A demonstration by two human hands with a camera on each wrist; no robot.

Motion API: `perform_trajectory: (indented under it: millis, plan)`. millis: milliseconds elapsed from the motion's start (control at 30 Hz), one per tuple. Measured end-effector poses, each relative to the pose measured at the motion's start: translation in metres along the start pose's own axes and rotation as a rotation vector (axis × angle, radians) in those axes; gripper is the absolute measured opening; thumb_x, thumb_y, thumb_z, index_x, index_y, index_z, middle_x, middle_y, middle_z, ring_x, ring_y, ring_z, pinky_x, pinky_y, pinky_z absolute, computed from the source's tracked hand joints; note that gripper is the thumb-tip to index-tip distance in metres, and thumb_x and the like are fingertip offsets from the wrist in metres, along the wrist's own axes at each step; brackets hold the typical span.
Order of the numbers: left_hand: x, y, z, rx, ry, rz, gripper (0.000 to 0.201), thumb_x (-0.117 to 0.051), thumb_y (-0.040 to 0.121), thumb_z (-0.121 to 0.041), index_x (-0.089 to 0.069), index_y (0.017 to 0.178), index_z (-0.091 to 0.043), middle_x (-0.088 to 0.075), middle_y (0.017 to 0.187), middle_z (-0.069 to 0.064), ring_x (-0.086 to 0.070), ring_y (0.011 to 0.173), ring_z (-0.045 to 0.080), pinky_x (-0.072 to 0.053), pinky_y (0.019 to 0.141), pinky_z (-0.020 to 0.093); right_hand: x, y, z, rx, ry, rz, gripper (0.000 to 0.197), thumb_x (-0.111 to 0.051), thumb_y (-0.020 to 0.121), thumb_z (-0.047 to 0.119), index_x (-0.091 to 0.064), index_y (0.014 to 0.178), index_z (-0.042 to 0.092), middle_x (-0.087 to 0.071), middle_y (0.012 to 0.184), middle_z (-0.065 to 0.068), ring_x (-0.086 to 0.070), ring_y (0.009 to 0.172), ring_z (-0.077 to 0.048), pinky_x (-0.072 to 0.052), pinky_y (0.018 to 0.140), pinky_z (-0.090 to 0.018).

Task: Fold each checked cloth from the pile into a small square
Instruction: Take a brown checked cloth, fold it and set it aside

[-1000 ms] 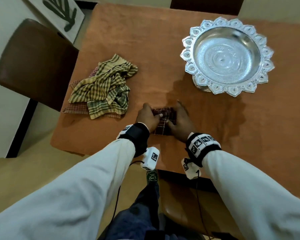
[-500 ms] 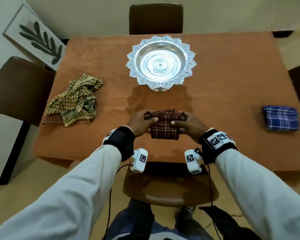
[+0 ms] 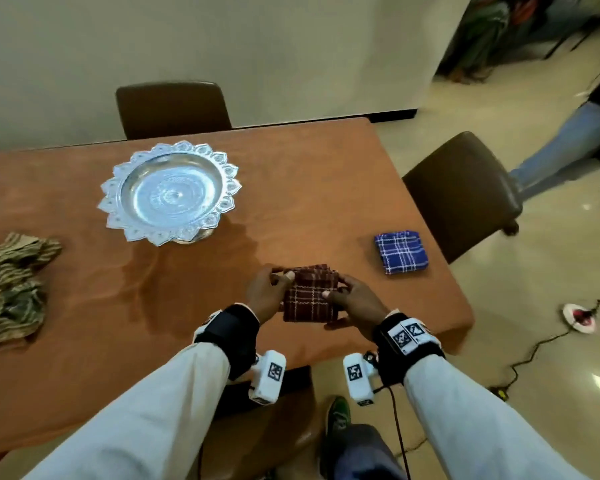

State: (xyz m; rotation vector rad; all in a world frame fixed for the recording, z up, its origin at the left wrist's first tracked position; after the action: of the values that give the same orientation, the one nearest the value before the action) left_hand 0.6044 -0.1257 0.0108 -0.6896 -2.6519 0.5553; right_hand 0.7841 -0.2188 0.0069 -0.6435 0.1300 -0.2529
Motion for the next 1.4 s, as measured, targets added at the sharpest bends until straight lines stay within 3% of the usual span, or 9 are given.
perform_trajectory:
  millis: [100,167,333,467,700,833,933,1067,1400]
  plan:
    - [-0.025,0.028,-0.029,0.105,-0.112,0.066,0.057,-0.067,0.092,-0.019,-0.037,0.140,-0.015,-0.055,0.129,0.005,-0.061,0.106,0.027,-0.059,0.069,0.042,0.035,0.030,0.024,0.066,-0.013,-0.070,0.041,-0.071,0.087,0.011,-0.054,0.124,0.015,-0.070,0.111,-0.011,-0.069,0.097,-0.034,-0.060,0.067,-0.055]
    - [-0.038,0.063,-0.045,0.104,-0.084,0.091,0.066,-0.068,0.089,-0.009,-0.032,0.143,-0.018,-0.052,0.133,0.004,-0.062,0.105,0.027,-0.060,0.071,0.045,0.059,0.062,0.048,0.097,-0.032,-0.090,0.035,-0.071,0.088,0.013,-0.056,0.119,0.008,-0.070,0.110,-0.009,-0.068,0.099,-0.030,-0.061,0.065,-0.050]
    - [-0.058,0.175,-0.096,0.063,-0.047,-0.085,0.074,-0.073,0.084,-0.002,-0.032,0.145,-0.012,-0.056,0.125,0.015,-0.063,0.102,0.032,-0.058,0.081,0.053,0.114,0.167,0.110,0.147,-0.037,-0.083,0.038,-0.073,0.087,0.015,-0.059,0.120,0.003,-0.067,0.112,-0.019,-0.068,0.097,-0.038,-0.060,0.068,-0.052]
    - [-0.073,0.256,-0.128,0.038,-0.012,-0.222,0.059,-0.081,0.079,-0.017,-0.045,0.125,-0.012,-0.063,0.110,0.007,-0.066,0.097,0.025,-0.057,0.087,0.047,0.152,0.239,0.156,0.168,-0.053,-0.087,0.041,-0.070,0.087,0.010,-0.057,0.125,0.003,-0.065,0.114,-0.020,-0.068,0.095,-0.037,-0.061,0.072,-0.050]
    - [-0.116,0.372,-0.171,-0.093,0.093,-0.318,0.024,-0.081,0.079,-0.017,-0.057,0.080,-0.016,-0.067,0.085,0.004,-0.067,0.084,0.022,-0.059,0.080,0.041,0.217,0.338,0.212,0.213,-0.105,-0.175,0.032,-0.069,0.088,0.011,-0.055,0.117,0.003,-0.066,0.111,-0.015,-0.067,0.086,-0.024,-0.060,0.069,-0.048]
    - [-0.133,0.425,-0.180,-0.128,0.115,-0.280,0.013,-0.076,0.082,-0.012,-0.068,0.086,-0.022,-0.071,0.095,0.002,-0.068,0.090,0.019,-0.059,0.085,0.040,0.240,0.386,0.227,0.257,-0.162,-0.271,0.025,-0.072,0.086,0.013,-0.059,0.106,0.006,-0.069,0.105,-0.017,-0.069,0.083,-0.028,-0.061,0.068,-0.050]
    - [-0.142,0.452,-0.178,-0.107,0.115,-0.274,0.018,-0.074,0.083,-0.009,-0.069,0.096,-0.020,-0.069,0.104,0.003,-0.068,0.089,0.019,-0.060,0.080,0.039,0.250,0.414,0.226,0.268,-0.232,-0.318,0.025,-0.074,0.082,0.015,-0.063,0.103,0.006,-0.072,0.097,-0.016,-0.071,0.085,-0.034,-0.060,0.069,-0.052]
    - [-0.155,0.468,-0.165,-0.077,0.214,-0.269,0.020,-0.073,0.084,-0.010,-0.069,0.102,-0.018,-0.068,0.108,0.001,-0.064,0.092,0.018,-0.054,0.080,0.028,0.260,0.440,0.208,0.242,-0.345,-0.371,0.031,-0.079,0.074,0.024,-0.068,0.099,0.010,-0.073,0.095,-0.009,-0.071,0.086,-0.025,-0.059,0.081,-0.046]
    - [-0.166,0.476,-0.142,-0.036,0.235,-0.278,0.022,-0.073,0.083,-0.010,-0.069,0.104,-0.017,-0.069,0.109,0.002,-0.065,0.098,0.017,-0.055,0.085,0.028,0.256,0.441,0.198,0.275,-0.504,-0.468,0.030,-0.074,0.083,0.025,-0.070,0.109,0.011,-0.072,0.105,-0.006,-0.067,0.096,-0.021,-0.053,0.085,-0.028]
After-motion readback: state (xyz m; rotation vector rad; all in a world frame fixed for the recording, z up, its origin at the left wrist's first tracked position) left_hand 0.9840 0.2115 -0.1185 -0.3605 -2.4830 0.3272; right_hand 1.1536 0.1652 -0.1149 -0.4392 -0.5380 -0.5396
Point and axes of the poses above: each hand's wrist, its own y-axis towards the middle knuckle, its own x-axis out of the back of the hand, z = x × y, the point moved 2 cm from there along y, towards the middle knuckle
